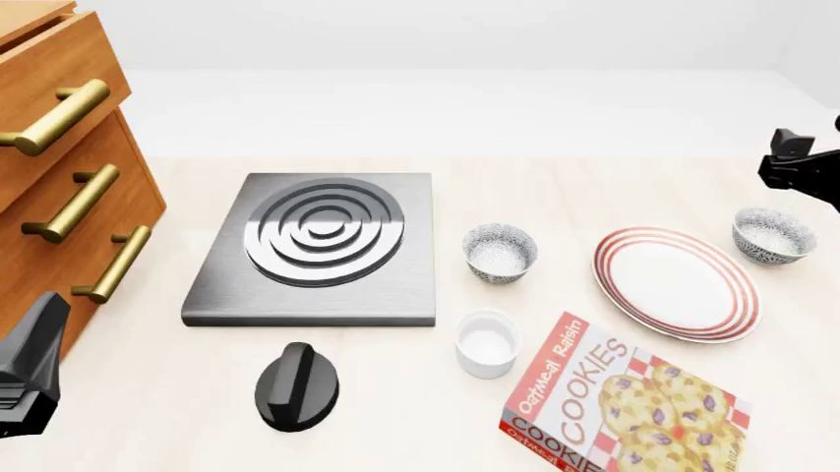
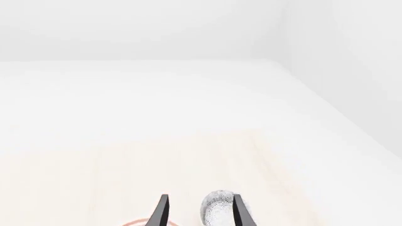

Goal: Pick the akita bowl next to the plate and place it on the plate.

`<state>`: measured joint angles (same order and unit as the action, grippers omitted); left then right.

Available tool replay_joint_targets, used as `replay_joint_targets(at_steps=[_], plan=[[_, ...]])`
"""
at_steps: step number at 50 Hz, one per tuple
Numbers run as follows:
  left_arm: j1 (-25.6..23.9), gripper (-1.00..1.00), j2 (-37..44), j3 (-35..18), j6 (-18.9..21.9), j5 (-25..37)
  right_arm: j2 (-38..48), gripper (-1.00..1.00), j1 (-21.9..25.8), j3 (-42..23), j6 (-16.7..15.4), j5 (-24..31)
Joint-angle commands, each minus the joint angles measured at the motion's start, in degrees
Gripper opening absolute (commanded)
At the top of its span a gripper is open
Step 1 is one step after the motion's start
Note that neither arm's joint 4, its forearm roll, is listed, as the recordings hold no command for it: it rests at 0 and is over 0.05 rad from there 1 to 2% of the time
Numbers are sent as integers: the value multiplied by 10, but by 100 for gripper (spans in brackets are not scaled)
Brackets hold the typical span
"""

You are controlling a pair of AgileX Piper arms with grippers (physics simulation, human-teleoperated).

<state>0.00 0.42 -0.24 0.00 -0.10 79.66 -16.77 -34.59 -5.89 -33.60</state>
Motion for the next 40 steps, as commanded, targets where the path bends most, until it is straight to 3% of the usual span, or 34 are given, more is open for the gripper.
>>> replay_joint_targets(at_steps=[1, 40], plan=[[0, 100, 0, 0, 0, 0, 10, 100, -11, -12, 4, 5], [0, 100, 0, 0, 0, 0, 34, 100, -51, -55, 25, 36]])
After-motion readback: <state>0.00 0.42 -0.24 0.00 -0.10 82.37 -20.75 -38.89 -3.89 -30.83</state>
